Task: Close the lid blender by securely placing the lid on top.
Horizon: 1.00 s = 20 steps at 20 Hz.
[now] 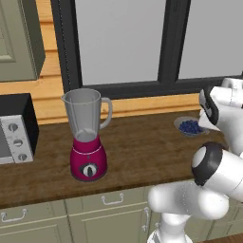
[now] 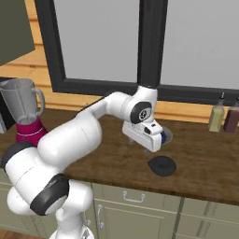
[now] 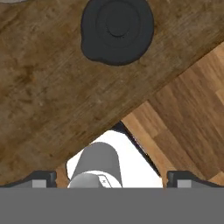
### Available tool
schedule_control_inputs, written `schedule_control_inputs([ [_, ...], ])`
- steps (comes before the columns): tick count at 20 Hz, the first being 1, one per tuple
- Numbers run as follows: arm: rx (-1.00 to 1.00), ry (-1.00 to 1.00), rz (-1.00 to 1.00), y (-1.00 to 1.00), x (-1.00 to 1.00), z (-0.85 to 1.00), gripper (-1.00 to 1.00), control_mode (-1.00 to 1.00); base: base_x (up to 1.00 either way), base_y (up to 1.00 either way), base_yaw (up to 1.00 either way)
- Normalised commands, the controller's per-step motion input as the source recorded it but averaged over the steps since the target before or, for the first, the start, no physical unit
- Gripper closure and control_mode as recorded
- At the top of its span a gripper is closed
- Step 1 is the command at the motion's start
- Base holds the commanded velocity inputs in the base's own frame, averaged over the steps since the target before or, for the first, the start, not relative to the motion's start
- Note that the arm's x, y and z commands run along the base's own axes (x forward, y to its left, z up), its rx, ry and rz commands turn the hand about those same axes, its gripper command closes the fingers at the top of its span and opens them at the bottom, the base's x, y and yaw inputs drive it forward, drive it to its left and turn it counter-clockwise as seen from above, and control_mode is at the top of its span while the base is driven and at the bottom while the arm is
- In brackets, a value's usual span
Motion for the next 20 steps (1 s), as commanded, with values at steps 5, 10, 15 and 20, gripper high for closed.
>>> schedule_control_inputs([
  [5,0.0,0.01,-0.16,-0.37,0.07,-0.35,-1.0,-1.0,0.0,0.0,0.0],
  [10,0.0,0.0,-0.05,-0.06,0.24,-0.35,-1.0,-1.0,0.0,0.0,0.0],
  [15,0.01,0.03,0.0,-0.25,0.21,-0.49,-1.0,-1.0,0.0,0.0,0.0],
  [20,0.0,0.06,0.0,-0.24,0.28,-0.27,-1.0,-1.0,0.0,0.0,0.0],
])
